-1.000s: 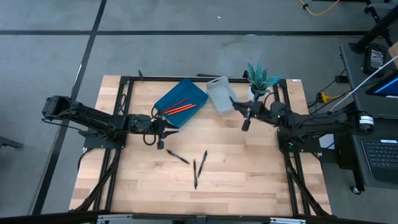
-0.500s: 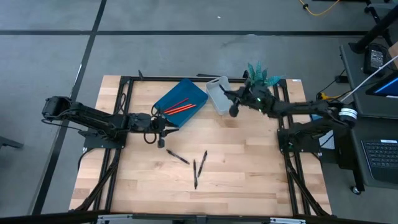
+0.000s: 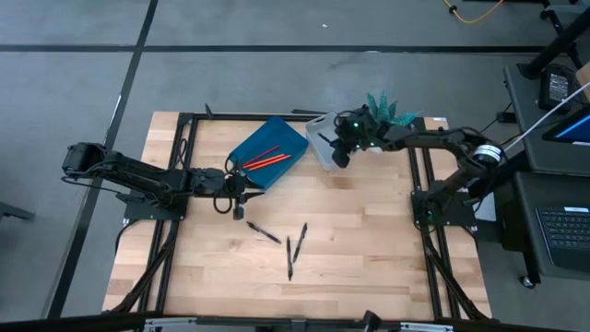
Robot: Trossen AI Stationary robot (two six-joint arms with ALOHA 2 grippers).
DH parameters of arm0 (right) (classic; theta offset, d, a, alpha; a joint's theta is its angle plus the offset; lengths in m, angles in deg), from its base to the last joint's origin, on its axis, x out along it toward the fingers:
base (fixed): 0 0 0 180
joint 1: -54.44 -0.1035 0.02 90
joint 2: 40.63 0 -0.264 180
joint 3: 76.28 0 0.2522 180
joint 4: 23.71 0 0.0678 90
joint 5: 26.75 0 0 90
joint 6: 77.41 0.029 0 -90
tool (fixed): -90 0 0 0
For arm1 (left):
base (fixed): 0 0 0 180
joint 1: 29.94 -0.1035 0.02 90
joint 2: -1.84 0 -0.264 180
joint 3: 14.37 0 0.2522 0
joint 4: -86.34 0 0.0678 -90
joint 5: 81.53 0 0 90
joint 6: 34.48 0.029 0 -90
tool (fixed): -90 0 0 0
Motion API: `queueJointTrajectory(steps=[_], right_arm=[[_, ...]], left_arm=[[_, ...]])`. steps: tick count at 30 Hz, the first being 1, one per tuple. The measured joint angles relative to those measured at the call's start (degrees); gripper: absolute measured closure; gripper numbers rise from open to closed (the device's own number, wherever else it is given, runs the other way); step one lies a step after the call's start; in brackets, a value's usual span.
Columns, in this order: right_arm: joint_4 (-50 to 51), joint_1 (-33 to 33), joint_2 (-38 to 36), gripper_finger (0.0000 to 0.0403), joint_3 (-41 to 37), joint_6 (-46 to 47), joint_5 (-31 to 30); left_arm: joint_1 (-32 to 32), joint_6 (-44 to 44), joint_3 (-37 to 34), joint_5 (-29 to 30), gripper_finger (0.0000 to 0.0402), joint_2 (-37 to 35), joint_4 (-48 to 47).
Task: Sort pens & pencils
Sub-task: Put the black pen into the gray bin
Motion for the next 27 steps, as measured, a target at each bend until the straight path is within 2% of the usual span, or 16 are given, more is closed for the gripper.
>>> queueJointTrajectory(steps=[6,13,27], right_arm=[[8.4,0.4,6.1,0.0375,5.4,-0.6,0.2],[12.3,0.5,11.5,0.0375,11.3,-2.3,0.2],[13.2,1.1,13.0,0.0375,12.6,-2.6,0.5]], left_arm=[[0.0,-0.1,0.0,0.0,0.0335,0.0,0.0],[0.0,-1.3,0.0,0.0,0.0335,0.0,0.0],[0.0,-1.3,0.0,0.0,0.0335,0.0,0.0]])
